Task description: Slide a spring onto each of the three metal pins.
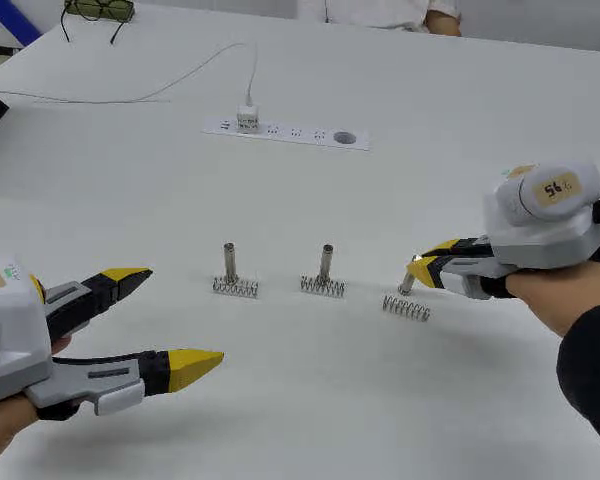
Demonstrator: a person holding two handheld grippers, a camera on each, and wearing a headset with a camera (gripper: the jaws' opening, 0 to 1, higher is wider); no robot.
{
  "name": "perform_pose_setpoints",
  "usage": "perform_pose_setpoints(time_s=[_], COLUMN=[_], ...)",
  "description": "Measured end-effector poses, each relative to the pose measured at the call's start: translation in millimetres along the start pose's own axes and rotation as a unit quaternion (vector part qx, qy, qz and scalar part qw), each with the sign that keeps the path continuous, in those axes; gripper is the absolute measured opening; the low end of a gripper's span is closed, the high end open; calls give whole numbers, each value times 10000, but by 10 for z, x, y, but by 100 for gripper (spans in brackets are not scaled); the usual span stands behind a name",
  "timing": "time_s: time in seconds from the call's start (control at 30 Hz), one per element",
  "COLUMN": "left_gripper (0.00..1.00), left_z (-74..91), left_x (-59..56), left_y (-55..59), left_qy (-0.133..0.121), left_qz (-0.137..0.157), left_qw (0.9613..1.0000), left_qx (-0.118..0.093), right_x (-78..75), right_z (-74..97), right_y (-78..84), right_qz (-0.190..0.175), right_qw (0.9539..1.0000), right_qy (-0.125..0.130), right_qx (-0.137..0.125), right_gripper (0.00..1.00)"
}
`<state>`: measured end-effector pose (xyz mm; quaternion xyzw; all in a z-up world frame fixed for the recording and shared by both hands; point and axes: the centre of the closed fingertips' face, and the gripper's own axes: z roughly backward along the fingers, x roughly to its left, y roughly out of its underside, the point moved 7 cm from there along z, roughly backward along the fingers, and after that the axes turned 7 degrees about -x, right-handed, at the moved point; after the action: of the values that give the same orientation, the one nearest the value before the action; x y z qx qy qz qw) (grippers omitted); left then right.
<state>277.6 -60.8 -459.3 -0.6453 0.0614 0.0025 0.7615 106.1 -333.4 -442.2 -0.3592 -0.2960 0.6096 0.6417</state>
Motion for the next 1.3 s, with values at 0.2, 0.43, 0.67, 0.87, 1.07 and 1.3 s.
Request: perform_pose_setpoints(time_s=[0.2,0.43,0.67,0.87,1.07,1.3], left_gripper=[83,83,83,83,83,83], left_z=[-10,-5,5,10,21,23], left_x=[-14,-17,-18,-17,-10,0], left_y=[-9,-16,-5,9,13,11], left_qy=[12,2,1,-6,-29,-39], left_qz=[-2,-12,-20,-8,4,3], left_qw=[10000,10000,10000,10000,10000,10000], left_qx=[-2,-19,2,7,10,4], right_x=[6,24,166,248,269,251], right_z=[45,54,-10,-128,-232,-313], right_y=[62,149,196,185,128,130], right_qz=[-46,-74,230,837,1268,1701], right_qw=[10000,9999,9975,9915,9830,9711], right_qy=[17,-56,-631,-841,-1054,-1201], right_qx=[-16,59,225,540,803,1170], right_gripper=[15,15,15,15,15,14])
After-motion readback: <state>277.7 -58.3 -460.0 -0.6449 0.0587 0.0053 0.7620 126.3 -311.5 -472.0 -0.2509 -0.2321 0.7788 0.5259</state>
